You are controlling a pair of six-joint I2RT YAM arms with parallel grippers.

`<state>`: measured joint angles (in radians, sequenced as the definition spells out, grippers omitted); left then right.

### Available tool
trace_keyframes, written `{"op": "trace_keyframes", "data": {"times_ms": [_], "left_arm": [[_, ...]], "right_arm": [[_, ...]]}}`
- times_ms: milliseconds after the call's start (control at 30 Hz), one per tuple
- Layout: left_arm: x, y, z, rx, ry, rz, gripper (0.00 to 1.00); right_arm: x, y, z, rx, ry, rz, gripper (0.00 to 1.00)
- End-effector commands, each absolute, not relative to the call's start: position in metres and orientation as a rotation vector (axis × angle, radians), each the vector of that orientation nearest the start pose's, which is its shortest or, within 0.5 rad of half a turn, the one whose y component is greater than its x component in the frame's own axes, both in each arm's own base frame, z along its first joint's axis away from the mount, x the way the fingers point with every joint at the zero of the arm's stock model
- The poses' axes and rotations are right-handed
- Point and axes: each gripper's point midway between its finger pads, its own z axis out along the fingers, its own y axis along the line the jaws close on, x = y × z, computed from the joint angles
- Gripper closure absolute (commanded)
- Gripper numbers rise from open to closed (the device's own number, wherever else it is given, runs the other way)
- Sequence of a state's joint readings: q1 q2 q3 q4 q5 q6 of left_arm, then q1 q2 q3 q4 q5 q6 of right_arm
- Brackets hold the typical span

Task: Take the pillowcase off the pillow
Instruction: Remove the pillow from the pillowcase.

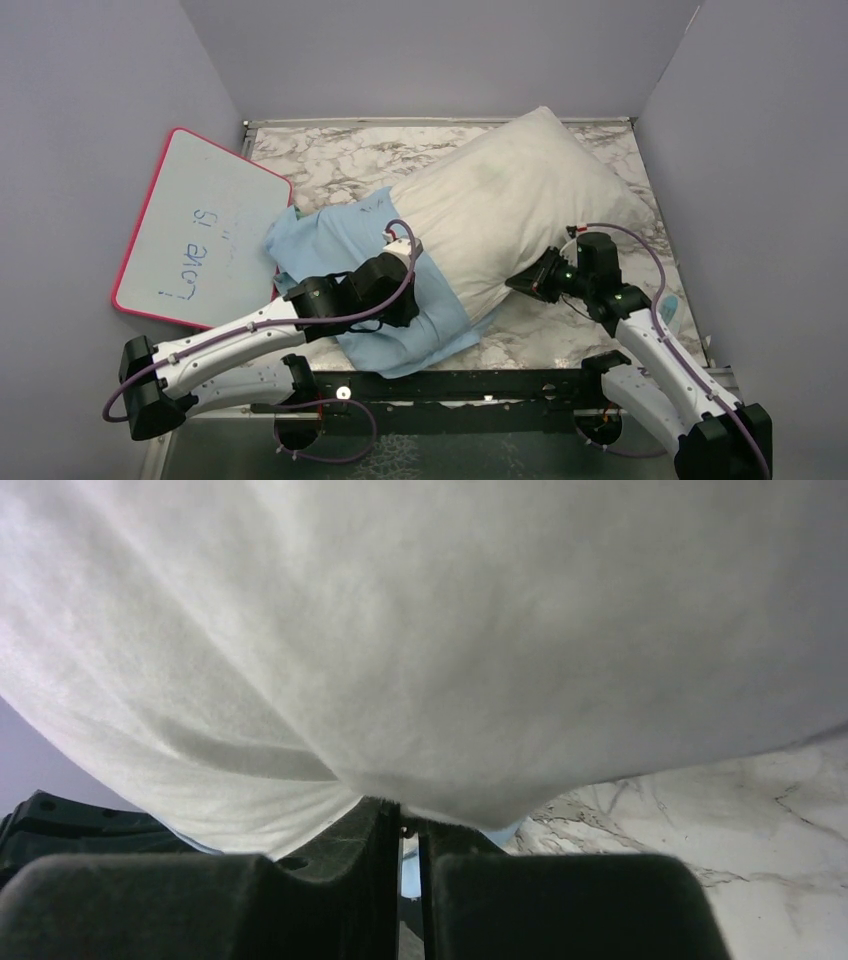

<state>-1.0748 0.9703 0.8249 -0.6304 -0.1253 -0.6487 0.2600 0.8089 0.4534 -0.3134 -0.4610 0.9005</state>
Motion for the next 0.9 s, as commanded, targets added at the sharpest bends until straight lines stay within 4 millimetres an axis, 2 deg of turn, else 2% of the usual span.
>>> {"op": "trace_keyframes", "data": {"times_ms": [0, 167, 333, 500, 667, 733, 800, 867], "left_arm": [[0.126, -0.233, 0.145, 0.431, 2.423, -0.637, 0.99], [0.121, -0.219, 0.137, 0.401, 2.450, -0.604, 1.00], [0.119, -0.193, 0.130, 0.307, 2.481, -0.514, 1.00], [0.118, -0.176, 0.137, 0.222, 2.509, -0.439, 1.00], [0.116, -0.156, 0.129, 0.192, 2.555, -0.307, 1.00], [0.116, -0.160, 0.134, 0.190, 2.546, -0.339, 1.00], [0.120, -0.175, 0.152, 0.202, 2.489, -0.451, 1.00], [0.127, -0.193, 0.180, 0.201, 2.393, -0.588, 0.76]], "right_arm": [[0.228, 0.163, 0.143, 0.476, 2.274, 1.069, 0.89], [0.238, 0.151, 0.151, 0.499, 2.253, 0.963, 0.93], [0.247, 0.139, 0.158, 0.497, 2.229, 0.861, 0.95], [0.255, 0.135, 0.164, 0.494, 2.215, 0.815, 0.97], [0.261, 0.135, 0.169, 0.489, 2.214, 0.805, 0.97], [0.260, 0.135, 0.170, 0.491, 2.217, 0.803, 0.97], [0.256, 0.137, 0.170, 0.470, 2.219, 0.822, 0.97], [0.251, 0.141, 0.169, 0.442, 2.221, 0.859, 0.97]]}}
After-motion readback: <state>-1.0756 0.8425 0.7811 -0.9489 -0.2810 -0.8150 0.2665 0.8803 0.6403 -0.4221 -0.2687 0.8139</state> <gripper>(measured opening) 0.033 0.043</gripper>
